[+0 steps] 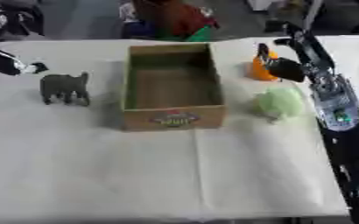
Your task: Pick up objects on the table and place them in the box.
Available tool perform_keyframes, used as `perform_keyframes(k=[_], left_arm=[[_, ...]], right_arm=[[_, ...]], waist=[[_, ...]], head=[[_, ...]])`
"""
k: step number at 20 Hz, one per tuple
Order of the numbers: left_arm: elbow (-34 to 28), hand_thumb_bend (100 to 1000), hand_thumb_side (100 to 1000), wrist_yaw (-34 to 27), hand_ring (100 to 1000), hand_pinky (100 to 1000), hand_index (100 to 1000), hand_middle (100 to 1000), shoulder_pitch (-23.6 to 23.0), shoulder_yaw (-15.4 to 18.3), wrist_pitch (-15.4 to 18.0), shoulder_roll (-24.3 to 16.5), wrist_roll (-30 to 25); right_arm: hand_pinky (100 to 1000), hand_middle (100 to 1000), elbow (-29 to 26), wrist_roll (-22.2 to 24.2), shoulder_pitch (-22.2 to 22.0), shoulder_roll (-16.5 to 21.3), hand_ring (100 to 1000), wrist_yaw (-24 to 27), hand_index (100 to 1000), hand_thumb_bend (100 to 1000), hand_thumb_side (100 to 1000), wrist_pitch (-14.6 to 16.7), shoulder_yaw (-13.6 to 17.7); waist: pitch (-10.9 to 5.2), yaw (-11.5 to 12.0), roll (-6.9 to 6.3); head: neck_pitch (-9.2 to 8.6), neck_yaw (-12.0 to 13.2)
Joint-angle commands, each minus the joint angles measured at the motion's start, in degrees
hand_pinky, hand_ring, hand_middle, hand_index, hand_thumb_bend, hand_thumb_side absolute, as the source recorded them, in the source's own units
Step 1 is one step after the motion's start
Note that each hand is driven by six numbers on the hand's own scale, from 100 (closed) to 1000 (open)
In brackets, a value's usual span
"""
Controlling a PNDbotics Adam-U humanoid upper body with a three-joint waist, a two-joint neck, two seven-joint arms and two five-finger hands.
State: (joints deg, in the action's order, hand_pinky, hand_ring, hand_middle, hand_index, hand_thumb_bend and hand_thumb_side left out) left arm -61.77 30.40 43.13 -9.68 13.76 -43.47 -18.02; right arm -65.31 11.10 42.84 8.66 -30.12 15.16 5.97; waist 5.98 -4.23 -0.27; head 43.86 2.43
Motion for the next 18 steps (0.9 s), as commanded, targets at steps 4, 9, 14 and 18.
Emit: perform_keyframes(k=[4,9,14,18], left_arm=[[4.9,609,159,5.3,822,810,839,795,2.5,1.6,1.2,1.5,-1.6],[7.9,612,163,7.2,830,816,845,806,2.9,2.0,2.5,3.1,-2.5],[9.5,613,161,8.4,834,818,850,809,2.7,2.4,3.2,3.8,-3.0],[11.2,605,160,9.6,816,814,847,793,2.5,3.0,3.0,4.6,-2.3]], right_arm=[[842,780,-0.6,0.4,1.1,0.1,1000,-0.1,888,100,234,0.3,-0.1],[842,780,-0.5,0.4,1.1,0.0,1000,0.0,888,100,234,0.3,-0.2],[842,779,-0.5,0.7,1.1,-0.2,1000,0.0,888,100,233,0.4,-0.3],[843,778,-0.5,0.8,1.0,-0.3,1000,0.1,888,100,233,0.4,-0.4]], waist=[[-0.96,-0.5,-0.12],[-0.86,-1.1,-0.05],[-0.75,-1.6,-0.14],[-0.65,-2.1,-0.2]], head=[[0.26,0.5],[0.26,0.7],[0.26,0.9],[0.26,1.1]])
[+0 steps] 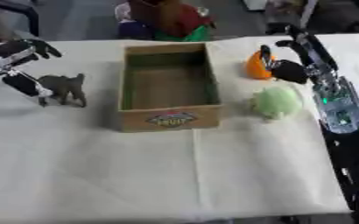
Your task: Pick up objects on the table and place them in the box.
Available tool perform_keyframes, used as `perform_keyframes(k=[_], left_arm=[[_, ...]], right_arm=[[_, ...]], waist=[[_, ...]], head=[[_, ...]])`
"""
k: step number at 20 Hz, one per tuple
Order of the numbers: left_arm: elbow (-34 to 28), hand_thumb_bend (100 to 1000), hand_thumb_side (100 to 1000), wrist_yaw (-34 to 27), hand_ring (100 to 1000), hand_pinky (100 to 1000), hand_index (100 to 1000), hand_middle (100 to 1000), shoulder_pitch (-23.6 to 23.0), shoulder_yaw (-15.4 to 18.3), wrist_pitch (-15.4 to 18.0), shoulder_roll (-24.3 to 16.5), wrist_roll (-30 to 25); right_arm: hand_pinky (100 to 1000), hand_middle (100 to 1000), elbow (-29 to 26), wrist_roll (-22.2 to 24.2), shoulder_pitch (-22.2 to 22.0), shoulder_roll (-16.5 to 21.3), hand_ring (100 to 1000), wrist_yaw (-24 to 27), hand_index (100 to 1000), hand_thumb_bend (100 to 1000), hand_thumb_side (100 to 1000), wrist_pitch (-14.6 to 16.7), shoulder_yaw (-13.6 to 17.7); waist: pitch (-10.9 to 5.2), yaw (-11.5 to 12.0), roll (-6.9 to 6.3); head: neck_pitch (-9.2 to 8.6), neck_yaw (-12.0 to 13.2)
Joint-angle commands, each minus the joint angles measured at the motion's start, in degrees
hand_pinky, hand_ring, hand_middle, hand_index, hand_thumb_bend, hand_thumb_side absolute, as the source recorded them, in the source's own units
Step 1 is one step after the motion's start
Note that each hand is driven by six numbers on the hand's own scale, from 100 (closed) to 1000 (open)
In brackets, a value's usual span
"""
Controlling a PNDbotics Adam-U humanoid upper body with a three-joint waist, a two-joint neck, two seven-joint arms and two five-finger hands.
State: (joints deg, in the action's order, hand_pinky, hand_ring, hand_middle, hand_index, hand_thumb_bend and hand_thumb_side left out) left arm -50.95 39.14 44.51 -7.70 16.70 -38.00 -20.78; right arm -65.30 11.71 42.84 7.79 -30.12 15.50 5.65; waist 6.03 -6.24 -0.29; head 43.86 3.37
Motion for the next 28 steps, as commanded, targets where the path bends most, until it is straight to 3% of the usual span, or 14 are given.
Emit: perform_keyframes(k=[1,12,14,17,22,24,28], left_arm=[[0.7,598,159,1.1,802,811,843,778,1.0,1.1,0.0,-0.7,0.7],[3.7,534,154,5.2,773,796,827,744,0.2,2.3,-0.4,1.0,6.7],[4.2,496,153,5.8,721,772,799,685,0.1,2.3,-0.6,1.1,7.1],[4.4,394,156,6.4,554,703,709,514,0.0,2.3,-0.8,1.2,7.4],[3.7,382,151,6.2,382,565,559,325,0.1,2.5,-1.5,0.2,7.3],[3.0,378,150,5.7,343,535,525,281,0.1,2.6,-1.8,-0.4,7.1],[0.1,377,143,3.8,335,531,516,274,0.9,2.6,-2.1,-2.1,6.3]], right_arm=[[843,778,-0.5,0.2,1.0,0.5,1000,0.0,888,100,232,0.0,-0.1],[843,777,0.0,0.6,1.7,0.2,1000,0.2,888,100,227,0.4,-0.4],[843,777,0.1,0.6,1.8,0.2,1000,0.2,888,100,227,0.5,-0.4],[843,777,0.1,0.6,1.7,0.2,1000,0.3,888,100,227,0.5,-0.3],[843,777,0.0,0.5,1.6,0.3,1000,0.2,888,100,228,0.5,-0.2],[843,776,0.0,0.6,1.5,0.3,1000,0.2,888,100,229,0.5,-0.2],[843,776,-0.1,0.5,1.3,0.5,1000,0.1,889,100,230,0.4,-0.1]], waist=[[-0.67,-0.2,-0.19],[0.34,-2.5,0.0],[0.46,-2.7,0.04],[0.5,-2.6,0.06],[0.33,-2.3,-0.03],[0.22,-2.1,-0.11],[-0.09,-1.8,-0.29]], head=[[0.26,0.2],[0.26,1.1],[0.26,1.1],[0.26,1.0],[0.26,0.8],[0.26,0.6],[0.26,0.4]])
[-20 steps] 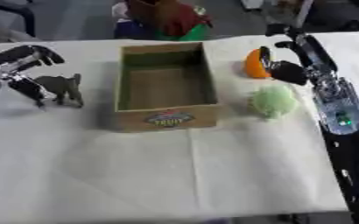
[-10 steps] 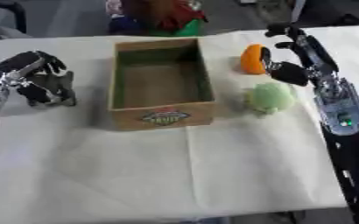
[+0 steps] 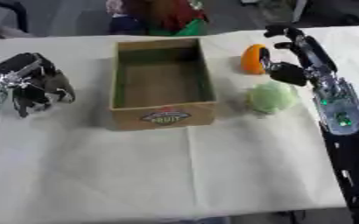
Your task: Pick up objects on the table and place them in the box.
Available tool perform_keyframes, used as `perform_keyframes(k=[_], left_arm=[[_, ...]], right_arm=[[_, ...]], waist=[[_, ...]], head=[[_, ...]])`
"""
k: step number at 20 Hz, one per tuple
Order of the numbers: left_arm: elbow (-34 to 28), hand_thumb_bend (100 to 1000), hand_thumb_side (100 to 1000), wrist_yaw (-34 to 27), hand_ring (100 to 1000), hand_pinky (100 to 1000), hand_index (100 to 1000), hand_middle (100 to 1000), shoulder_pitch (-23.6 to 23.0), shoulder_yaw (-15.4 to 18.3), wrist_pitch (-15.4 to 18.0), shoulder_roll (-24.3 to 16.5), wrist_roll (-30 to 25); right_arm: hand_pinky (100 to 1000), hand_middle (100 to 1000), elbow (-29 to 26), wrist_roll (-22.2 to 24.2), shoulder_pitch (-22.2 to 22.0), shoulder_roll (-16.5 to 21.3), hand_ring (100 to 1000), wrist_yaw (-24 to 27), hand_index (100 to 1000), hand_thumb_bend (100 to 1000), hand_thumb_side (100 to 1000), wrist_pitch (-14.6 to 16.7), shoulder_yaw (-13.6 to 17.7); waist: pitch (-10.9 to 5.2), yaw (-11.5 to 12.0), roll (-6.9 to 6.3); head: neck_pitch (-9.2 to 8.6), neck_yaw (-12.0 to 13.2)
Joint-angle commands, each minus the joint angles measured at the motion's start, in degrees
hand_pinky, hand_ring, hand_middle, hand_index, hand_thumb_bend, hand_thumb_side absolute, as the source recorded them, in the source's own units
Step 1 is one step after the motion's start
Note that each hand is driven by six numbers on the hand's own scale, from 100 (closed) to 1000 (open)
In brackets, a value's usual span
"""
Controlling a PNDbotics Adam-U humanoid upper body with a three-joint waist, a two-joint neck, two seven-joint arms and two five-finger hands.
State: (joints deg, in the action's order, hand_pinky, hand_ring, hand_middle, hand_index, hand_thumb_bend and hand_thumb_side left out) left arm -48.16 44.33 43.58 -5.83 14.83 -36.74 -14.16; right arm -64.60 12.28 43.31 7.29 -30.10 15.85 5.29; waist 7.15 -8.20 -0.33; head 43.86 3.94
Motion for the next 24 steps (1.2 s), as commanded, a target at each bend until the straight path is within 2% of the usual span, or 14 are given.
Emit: perform_keyframes(k=[1,5,9,17,24], left_arm=[[-3.7,378,141,-2.0,337,533,517,275,2.2,0.7,-0.2,-3.7,-0.4],[-8.4,387,133,-4.5,341,548,517,279,4.6,0.1,-0.3,-4.2,-0.4],[-10.9,405,128,-5.2,358,569,530,295,7.4,-1.3,-0.7,-1.3,-0.2],[-9.9,410,115,-3.1,363,586,529,299,10.9,-3.7,0.4,7.6,2.7],[-7.9,407,116,-0.9,414,617,569,348,11.0,-5.1,2.0,12.3,4.7]], right_arm=[[843,776,-0.8,0.0,0.8,1.0,1000,0.1,888,100,229,0.1,0.2],[843,776,-0.9,0.1,0.6,0.9,1000,0.0,888,100,231,0.1,0.2],[844,776,-1.0,0.5,0.4,0.3,1000,0.0,888,100,231,0.2,-0.1],[844,775,-0.8,1.7,0.5,-1.4,1000,0.1,888,100,228,0.8,-1.2],[844,774,-0.6,2.2,0.5,-2.0,1000,0.3,887,100,226,1.0,-1.4]], waist=[[-1.29,0.2,-0.3],[-1.59,0.3,-0.5],[-1.84,0.0,-0.49],[-1.81,-2.8,-0.35],[-1.36,-4.6,-0.19]], head=[[0.26,-0.2],[0.26,-0.2],[0.26,0.4],[0.26,2.7],[0.26,3.5]])
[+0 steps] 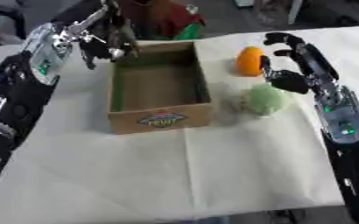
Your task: Pick up objects on the table and place them in the box.
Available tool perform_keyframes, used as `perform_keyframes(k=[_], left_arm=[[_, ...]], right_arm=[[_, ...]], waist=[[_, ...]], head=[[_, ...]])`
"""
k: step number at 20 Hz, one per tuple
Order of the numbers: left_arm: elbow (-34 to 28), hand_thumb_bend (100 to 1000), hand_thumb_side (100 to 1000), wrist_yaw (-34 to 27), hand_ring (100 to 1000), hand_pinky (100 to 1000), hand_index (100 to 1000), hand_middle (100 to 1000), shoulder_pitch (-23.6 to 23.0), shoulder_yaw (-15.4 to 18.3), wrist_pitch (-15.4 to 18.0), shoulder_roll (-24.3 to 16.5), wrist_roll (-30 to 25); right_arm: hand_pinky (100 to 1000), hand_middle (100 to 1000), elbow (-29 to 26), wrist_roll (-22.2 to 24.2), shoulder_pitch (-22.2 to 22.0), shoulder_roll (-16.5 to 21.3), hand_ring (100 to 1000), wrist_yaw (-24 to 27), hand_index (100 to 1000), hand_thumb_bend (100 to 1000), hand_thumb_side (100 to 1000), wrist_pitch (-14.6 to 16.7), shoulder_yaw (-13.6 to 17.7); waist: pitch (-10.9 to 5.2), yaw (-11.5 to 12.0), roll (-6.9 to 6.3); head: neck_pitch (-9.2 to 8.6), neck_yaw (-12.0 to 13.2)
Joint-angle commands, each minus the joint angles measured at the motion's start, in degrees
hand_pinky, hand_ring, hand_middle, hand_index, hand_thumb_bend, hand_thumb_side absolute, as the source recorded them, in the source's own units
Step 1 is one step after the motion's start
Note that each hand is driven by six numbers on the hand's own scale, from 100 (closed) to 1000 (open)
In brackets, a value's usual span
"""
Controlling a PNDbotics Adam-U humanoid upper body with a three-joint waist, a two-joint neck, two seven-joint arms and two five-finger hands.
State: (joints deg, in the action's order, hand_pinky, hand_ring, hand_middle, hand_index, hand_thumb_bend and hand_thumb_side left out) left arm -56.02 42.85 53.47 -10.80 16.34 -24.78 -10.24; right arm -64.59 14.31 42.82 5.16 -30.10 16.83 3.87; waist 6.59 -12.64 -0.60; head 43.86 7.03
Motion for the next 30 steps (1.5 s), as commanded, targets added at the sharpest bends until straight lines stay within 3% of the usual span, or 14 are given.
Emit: perform_keyframes(k=[1,7,12,16,24,25,30], left_arm=[[0.4,407,116,0.5,426,623,575,357,0.9,-0.3,0.8,1.0,0.7],[2.0,429,122,1.0,602,695,691,546,-0.8,-2.1,4.1,3.5,-1.7],[1.4,559,112,-0.8,709,758,766,679,-1.8,-2.7,5.8,3.1,-6.3],[-2.6,636,100,-5.0,746,793,782,732,-1.9,-2.7,5.5,1.0,-9.5],[-14.4,643,130,-16.5,715,797,775,716,-4.4,-2.0,0.8,-4.3,-10.0],[-16.0,593,100,-18.0,673,789,754,676,-5.1,-1.5,0.2,-5.0,-9.5],[-30.1,545,100,-31.6,643,779,733,647,-14.6,3.3,-5.1,-11.1,-4.4]], right_arm=[[844,774,-0.5,0.2,1.1,0.1,1000,0.3,887,100,226,0.1,0.0],[843,771,-0.5,0.3,1.0,0.1,1000,0.5,886,100,225,0.1,0.0],[840,761,-0.5,0.3,1.0,0.4,1000,0.3,886,100,225,0.0,0.2],[833,756,-0.2,0.3,1.3,1.0,999,-0.2,884,100,220,-0.1,0.5],[837,775,3.2,3.2,1.9,3.3,1000,-3.0,895,100,204,-0.1,0.5],[838,785,3.8,3.7,1.8,3.8,1000,-3.5,900,100,198,-0.2,0.4],[853,817,7.8,7.2,1.1,6.6,1000,-10.0,916,100,200,-0.6,0.3]], waist=[[-0.76,-0.2,0.12],[-0.49,-0.4,0.22],[-0.45,-0.2,0.12],[-0.55,0.3,0.02],[-0.65,1.5,0.01],[-0.61,1.7,0.06],[-0.45,3.3,0.22]], head=[[0.26,0.5],[0.26,0.4],[0.26,-0.1],[0.26,-0.5],[0.26,-1.4],[0.26,-1.7],[0.26,-3.0]])
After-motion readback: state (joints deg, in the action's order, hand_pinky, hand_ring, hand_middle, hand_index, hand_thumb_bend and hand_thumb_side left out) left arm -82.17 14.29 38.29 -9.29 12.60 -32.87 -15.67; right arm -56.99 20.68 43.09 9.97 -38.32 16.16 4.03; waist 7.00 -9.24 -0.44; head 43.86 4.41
